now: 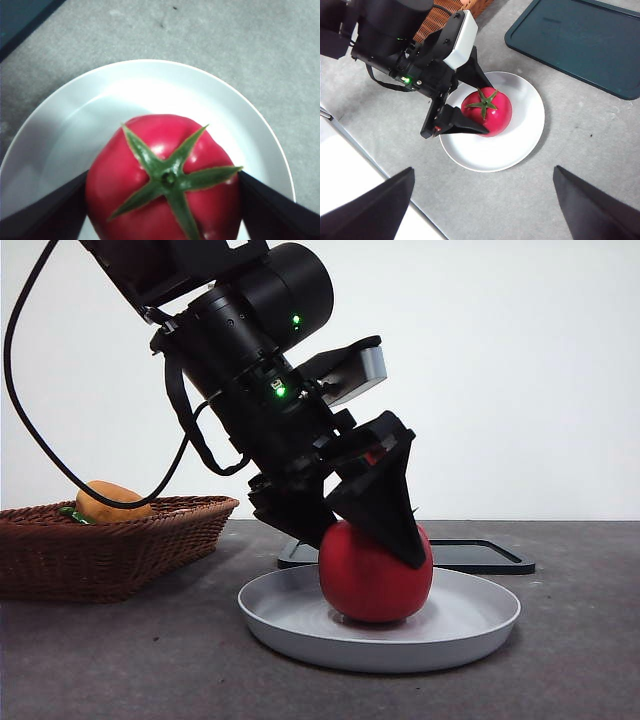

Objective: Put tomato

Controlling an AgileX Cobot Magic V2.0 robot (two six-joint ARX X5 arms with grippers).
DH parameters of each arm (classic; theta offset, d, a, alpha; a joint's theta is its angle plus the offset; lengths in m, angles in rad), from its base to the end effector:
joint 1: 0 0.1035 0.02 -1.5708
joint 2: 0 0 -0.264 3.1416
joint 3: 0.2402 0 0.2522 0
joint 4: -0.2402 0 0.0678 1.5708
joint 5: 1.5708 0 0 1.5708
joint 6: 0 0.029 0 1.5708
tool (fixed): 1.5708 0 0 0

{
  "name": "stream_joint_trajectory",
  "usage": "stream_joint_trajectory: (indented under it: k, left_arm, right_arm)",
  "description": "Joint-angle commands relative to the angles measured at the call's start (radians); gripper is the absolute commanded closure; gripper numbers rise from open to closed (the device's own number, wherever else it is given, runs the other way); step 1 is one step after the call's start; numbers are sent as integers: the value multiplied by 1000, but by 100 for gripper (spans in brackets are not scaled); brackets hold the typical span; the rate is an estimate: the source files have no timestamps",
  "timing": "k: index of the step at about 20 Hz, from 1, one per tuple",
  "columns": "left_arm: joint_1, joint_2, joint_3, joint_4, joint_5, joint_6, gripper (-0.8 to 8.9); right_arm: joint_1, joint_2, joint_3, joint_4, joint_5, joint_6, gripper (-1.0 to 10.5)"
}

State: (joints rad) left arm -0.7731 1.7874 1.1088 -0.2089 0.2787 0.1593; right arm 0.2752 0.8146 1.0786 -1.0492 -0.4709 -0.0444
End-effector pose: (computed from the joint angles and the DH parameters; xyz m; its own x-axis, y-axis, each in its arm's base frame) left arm 0.2560 -0.2610 0.1801 0.2423 -0.6208 -0.7456 0.8737 0.4737 -0.1105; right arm 0.1176 0.0469 0.3512 0.4833 0.6079 -0.6300 -0.5806 0.7612 0.2890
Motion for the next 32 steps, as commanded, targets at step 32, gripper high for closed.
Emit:
stream_joint_trajectory:
  k: [32]
  left_arm:
    - [454, -661, 207, -560, 108, -81, 306]
  right_arm:
    - [5, 8, 21, 2, 0, 18, 504]
